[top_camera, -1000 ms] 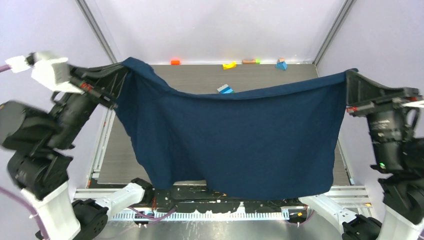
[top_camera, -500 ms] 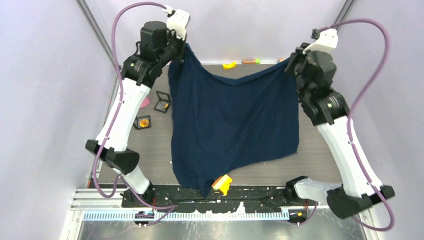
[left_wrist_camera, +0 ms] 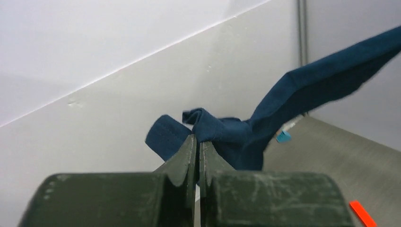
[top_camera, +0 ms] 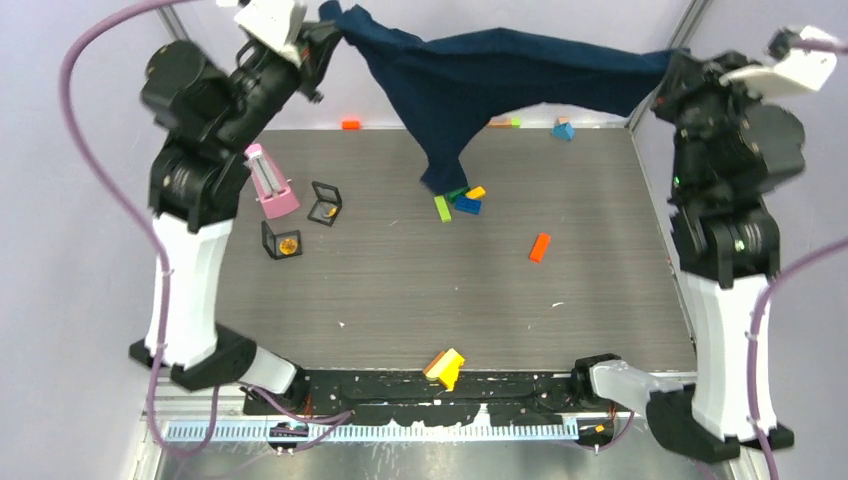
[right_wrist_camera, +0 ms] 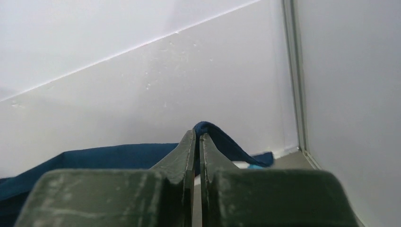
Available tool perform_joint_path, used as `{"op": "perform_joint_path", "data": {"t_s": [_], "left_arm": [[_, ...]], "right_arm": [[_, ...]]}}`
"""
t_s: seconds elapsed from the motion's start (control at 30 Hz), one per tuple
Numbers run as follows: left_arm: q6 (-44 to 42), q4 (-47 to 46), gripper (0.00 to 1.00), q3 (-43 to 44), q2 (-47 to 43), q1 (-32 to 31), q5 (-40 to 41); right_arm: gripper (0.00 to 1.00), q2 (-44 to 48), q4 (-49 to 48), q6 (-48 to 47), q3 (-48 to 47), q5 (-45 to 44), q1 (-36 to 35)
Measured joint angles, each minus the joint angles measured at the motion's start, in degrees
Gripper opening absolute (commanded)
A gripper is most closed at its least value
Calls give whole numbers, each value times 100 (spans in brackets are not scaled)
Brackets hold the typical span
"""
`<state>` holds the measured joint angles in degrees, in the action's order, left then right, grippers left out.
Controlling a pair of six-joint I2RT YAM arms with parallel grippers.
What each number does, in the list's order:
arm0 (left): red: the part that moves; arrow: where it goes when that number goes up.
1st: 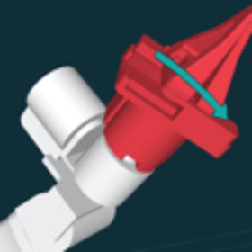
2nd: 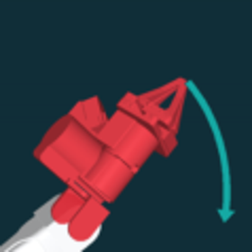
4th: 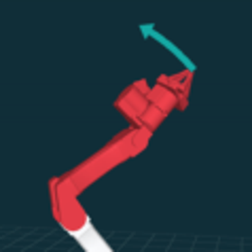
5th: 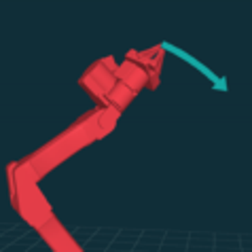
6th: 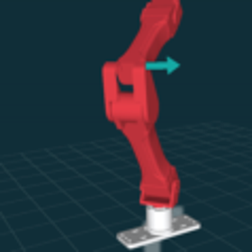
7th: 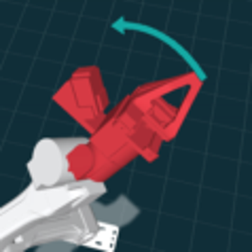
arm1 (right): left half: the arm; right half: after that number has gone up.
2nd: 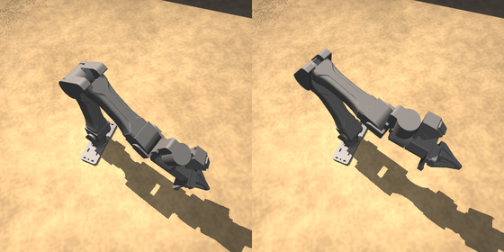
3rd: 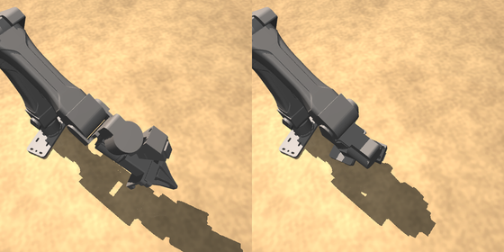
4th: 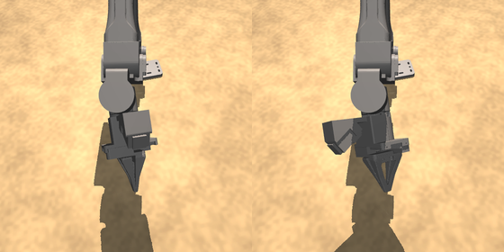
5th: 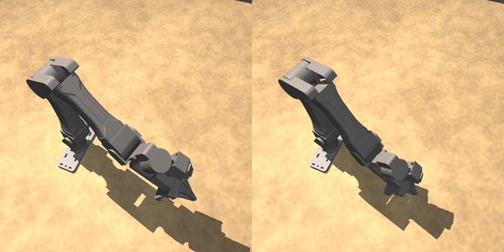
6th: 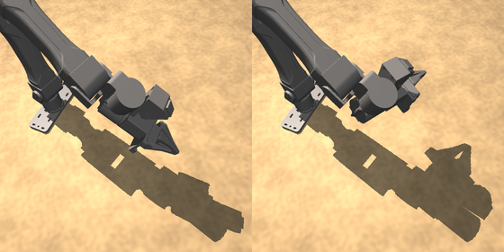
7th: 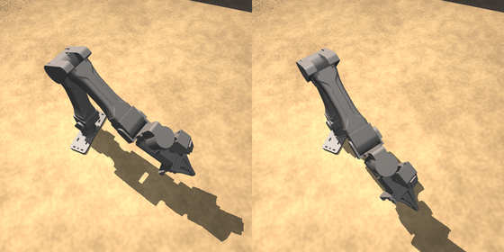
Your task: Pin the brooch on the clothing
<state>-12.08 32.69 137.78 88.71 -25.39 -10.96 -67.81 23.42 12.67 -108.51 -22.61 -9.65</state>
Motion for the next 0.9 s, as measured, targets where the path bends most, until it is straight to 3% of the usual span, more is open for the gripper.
{"op": "perform_joint_path", "data": {"t_s": [0.13, 0.3, 0.33, 0.4, 0.43, 0.47, 0.5, 0.53, 0.6, 0.73, 0.9], "left_arm": [[-59, -203, 0, -1674, -1403, 0, -361], [494, -170, 2, -4811, -3392, 0, -737], [763, -170, 15, -5462, -3790, 0, -876], [1370, -205, 51, -6723, -4531, 2, -1228], [1727, -190, 67, -7379, -4911, 2, -1478], [2116, -162, 79, -8000, -5285, 2, -1764], [2468, -94, 86, -8511, -5600, 2, -2026], [2850, 44, 92, -8937, -5910, 2, -2297], [3464, 387, 99, -9453, -6474, 0, -2647], [3864, 1097, 100, -9377, -7313, 2, -2743], [3882, 1220, 100, -8808, -6968, 0, -2463]], "right_arm": [[1, 1200, -105, 105, 1443, -192, 2], [1, 2970, 529, 1069, 3764, -337, 2], [3, 3289, 789, 1335, 4245, -326, 2], [27, 3834, 1287, 1821, 5045, -227, 2], [47, 4100, 1561, 2079, 5445, -120, 2], [56, 4345, 1838, 2321, 5796, 20, 2], [72, 4551, 2140, 2557, 6085, 179, 2], [77, 4732, 2398, 2730, 6288, 339, 2], [83, 4981, 2728, 3014, 6494, 570, 2], [85, 5274, 3067, 3279, 6553, 730, 2], [84, 5038, 3032, 3235, 6553, 824, 2]]}}
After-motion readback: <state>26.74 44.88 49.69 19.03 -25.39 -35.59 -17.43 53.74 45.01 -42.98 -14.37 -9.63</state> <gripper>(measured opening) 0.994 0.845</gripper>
